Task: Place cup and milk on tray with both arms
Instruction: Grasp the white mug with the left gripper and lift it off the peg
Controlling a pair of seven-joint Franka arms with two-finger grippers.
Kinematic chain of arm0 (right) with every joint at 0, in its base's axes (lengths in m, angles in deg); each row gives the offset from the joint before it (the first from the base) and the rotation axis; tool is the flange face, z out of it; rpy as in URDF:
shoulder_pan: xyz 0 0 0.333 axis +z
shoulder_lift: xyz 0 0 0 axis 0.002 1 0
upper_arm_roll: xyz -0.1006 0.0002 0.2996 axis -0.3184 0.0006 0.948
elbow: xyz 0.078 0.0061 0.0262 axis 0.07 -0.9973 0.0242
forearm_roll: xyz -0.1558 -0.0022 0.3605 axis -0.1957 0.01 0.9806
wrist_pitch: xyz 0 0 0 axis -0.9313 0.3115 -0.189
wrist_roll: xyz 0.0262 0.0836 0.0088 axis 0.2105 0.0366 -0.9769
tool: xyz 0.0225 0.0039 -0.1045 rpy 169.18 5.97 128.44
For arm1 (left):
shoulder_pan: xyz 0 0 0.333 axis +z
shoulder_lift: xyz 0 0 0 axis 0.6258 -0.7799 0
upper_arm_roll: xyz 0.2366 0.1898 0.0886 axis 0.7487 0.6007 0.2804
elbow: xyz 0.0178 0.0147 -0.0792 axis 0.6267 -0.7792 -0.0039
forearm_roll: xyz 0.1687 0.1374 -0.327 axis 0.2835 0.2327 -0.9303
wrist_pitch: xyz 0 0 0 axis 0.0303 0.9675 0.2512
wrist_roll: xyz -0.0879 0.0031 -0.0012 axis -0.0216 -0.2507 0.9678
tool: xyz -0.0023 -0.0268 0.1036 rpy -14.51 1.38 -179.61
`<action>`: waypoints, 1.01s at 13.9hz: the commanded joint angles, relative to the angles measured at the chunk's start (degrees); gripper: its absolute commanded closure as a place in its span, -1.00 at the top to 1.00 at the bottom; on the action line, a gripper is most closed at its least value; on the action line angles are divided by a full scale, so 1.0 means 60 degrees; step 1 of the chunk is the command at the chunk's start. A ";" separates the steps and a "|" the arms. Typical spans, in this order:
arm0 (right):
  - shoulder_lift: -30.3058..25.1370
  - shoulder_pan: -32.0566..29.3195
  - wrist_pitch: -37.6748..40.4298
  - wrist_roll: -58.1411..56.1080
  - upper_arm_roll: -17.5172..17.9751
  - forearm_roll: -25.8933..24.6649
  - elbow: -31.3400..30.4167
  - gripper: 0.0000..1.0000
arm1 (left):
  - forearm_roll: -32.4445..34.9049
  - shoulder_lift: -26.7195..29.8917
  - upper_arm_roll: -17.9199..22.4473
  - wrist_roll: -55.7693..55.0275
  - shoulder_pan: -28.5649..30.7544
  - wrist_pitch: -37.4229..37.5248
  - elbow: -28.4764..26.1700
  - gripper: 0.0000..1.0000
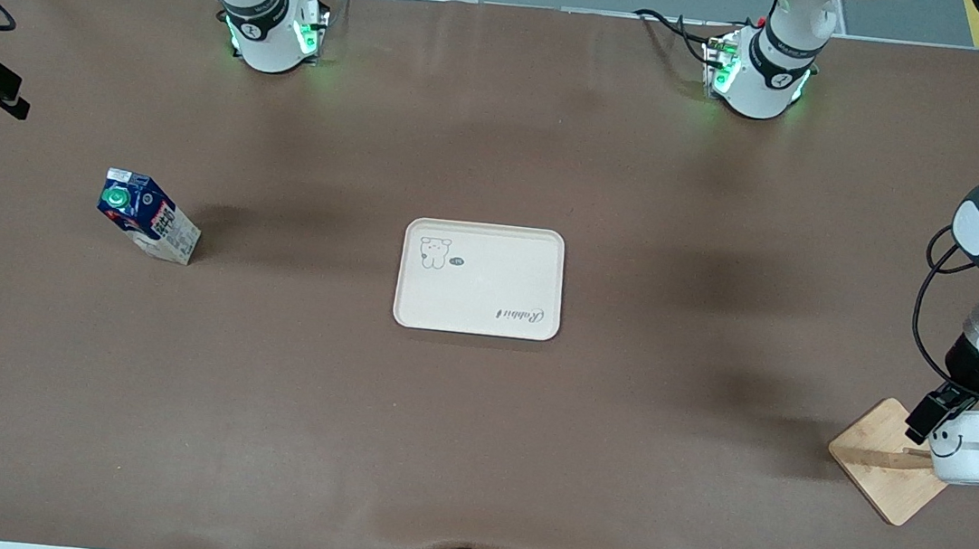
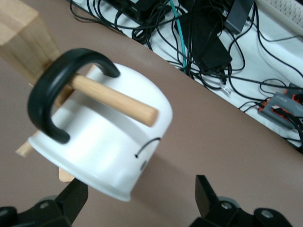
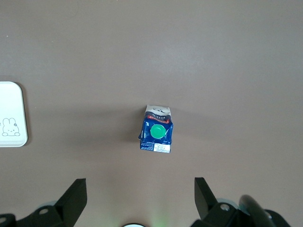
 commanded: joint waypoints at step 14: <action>0.0465 -0.0085 0.0063 0.0064 0.0012 0.0035 0.0239 1.00 | 0.1228 0.0022 -0.0044 -0.0119 0.0121 -0.0514 -0.0199 -0.66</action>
